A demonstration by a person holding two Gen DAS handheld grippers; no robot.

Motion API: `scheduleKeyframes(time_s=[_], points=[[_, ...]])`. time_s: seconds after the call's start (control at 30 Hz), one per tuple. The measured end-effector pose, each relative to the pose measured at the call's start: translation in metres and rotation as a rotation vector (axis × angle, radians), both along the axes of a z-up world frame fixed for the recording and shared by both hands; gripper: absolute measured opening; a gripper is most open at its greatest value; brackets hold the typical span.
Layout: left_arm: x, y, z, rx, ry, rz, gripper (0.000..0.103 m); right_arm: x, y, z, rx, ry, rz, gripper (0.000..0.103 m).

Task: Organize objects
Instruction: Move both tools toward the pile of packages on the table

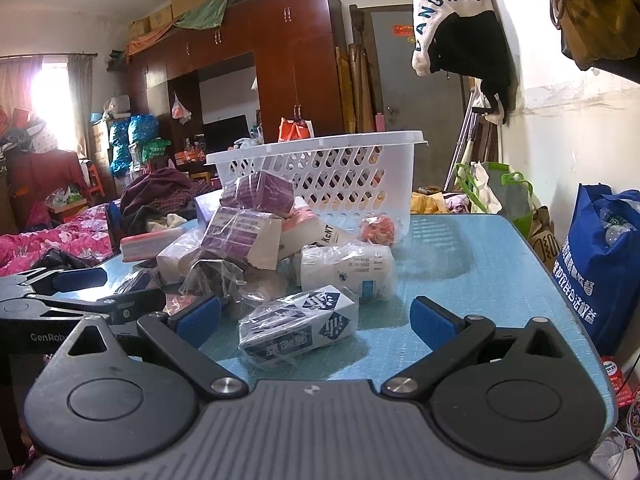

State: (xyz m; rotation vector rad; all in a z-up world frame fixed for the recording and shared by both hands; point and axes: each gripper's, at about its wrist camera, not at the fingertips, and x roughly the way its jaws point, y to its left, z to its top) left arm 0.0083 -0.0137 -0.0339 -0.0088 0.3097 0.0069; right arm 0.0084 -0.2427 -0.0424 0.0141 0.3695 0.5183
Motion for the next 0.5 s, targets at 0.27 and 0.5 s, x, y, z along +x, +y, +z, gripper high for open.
scheduleKeyframes(time_s=[0.27, 0.5], points=[[-0.0010, 0.0002, 0.0006, 0.001, -0.004, -0.006, 0.103, 0.0006, -0.0001, 0.0001, 0.000, 0.001, 0.000, 0.103], [-0.0020, 0.0016, 0.0031, -0.001, -0.019, -0.012, 0.103, 0.0009, -0.0002, -0.0001, -0.001, 0.000, 0.001, 0.103]])
